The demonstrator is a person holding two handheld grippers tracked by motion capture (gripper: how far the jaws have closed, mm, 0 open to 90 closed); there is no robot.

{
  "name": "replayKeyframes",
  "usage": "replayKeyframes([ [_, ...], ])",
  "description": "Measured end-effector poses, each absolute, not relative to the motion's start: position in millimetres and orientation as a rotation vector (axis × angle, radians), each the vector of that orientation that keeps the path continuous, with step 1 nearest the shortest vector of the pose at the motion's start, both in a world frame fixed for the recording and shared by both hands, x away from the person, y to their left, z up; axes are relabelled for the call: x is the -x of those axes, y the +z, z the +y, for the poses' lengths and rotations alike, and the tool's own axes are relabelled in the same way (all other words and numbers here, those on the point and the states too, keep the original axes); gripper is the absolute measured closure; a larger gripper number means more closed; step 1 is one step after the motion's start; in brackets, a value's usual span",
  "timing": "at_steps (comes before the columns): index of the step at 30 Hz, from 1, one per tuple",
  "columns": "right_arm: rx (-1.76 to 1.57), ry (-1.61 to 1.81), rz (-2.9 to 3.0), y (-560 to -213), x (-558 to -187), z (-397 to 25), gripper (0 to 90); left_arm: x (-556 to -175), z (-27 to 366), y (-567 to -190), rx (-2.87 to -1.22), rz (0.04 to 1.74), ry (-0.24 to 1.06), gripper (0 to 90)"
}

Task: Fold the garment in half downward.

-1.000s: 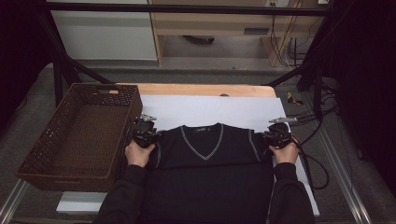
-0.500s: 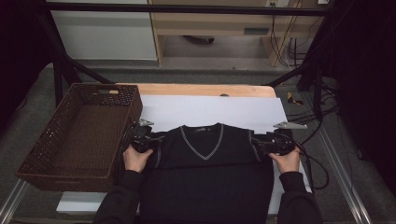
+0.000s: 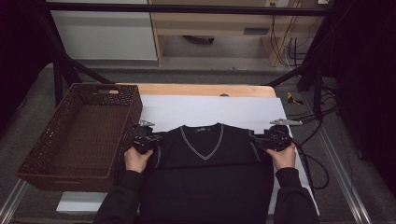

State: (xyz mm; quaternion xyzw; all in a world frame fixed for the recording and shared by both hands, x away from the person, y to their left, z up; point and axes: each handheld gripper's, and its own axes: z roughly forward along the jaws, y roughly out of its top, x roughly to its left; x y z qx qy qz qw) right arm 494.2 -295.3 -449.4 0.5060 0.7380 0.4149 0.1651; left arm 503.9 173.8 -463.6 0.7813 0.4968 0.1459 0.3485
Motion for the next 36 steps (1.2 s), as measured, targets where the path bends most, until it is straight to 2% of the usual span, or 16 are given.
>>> replayKeyframes([
  [21,-1.481,1.021,2.159,-474.0,-540.7,-281.8,46.5,-503.8,173.2,-468.8,-2.043,1.253,0.389,82.5],
  [23,-1.5,1.039,2.18,-475.8,-542.3,-279.5,55.4,-503.7,173.2,-468.6,-2.045,1.25,0.391,82.5],
  [24,-1.51,1.045,2.186,-476.2,-542.6,-278.2,56.2,-503.7,173.2,-468.5,-2.046,1.25,0.391,82.5],
  [25,-1.506,1.043,2.189,-475.9,-542.6,-277.1,62.4,-503.8,173.4,-468.1,-2.048,1.249,0.391,82.5],
  [26,-1.517,1.068,2.212,-474.6,-542.0,-276.4,72.5,-503.8,173.5,-467.6,-2.049,1.249,0.39,82.6],
  [28,-1.505,1.047,2.216,-470.6,-540.0,-273.9,77.7,-503.6,173.7,-465.8,-2.052,1.251,0.391,82.8],
  [36,-1.439,1.127,2.135,-443.6,-524.7,-280.2,78.6,-497.1,177.1,-445.5,-1.956,1.253,0.464,83.9],
])
